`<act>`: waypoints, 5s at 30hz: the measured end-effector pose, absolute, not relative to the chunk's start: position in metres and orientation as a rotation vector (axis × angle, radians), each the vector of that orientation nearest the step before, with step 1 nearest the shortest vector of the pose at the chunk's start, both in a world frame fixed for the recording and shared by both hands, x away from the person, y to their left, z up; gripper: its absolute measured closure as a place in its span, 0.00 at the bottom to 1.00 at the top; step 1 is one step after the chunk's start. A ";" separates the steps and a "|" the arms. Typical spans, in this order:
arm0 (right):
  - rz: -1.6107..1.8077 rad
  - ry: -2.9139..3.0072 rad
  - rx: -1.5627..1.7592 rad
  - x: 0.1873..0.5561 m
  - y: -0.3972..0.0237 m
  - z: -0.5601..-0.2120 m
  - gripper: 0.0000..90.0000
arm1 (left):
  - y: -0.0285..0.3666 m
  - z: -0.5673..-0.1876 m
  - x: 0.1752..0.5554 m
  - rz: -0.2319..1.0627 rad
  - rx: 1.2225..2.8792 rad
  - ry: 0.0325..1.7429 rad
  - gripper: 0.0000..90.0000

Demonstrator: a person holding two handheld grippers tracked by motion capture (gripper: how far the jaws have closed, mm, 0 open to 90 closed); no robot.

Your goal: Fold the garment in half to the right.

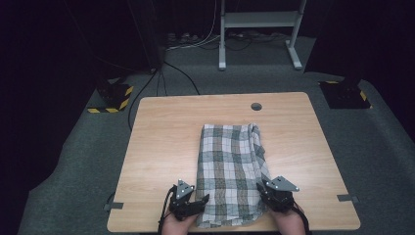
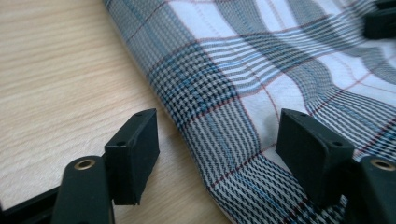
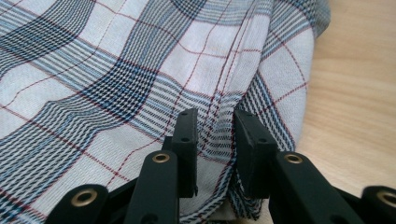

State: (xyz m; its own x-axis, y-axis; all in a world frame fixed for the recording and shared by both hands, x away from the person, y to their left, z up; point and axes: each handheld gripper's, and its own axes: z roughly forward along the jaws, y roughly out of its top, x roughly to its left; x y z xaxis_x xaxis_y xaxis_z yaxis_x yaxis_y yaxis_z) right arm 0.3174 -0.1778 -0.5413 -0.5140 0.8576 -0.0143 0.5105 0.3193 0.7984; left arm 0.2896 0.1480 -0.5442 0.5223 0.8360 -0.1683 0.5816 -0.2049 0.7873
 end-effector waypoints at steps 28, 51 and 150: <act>1.156 2.133 1.129 0.315 -0.177 -0.503 0.63 | 0.135 -0.542 0.303 0.422 1.958 1.162 0.36; 1.057 2.199 1.192 0.380 -0.176 -0.537 0.56 | 0.151 -0.539 0.379 0.408 1.932 1.223 0.28; 0.942 2.178 1.245 0.308 -0.266 -0.544 0.01 | 0.265 -0.546 0.271 0.567 2.017 1.298 0.05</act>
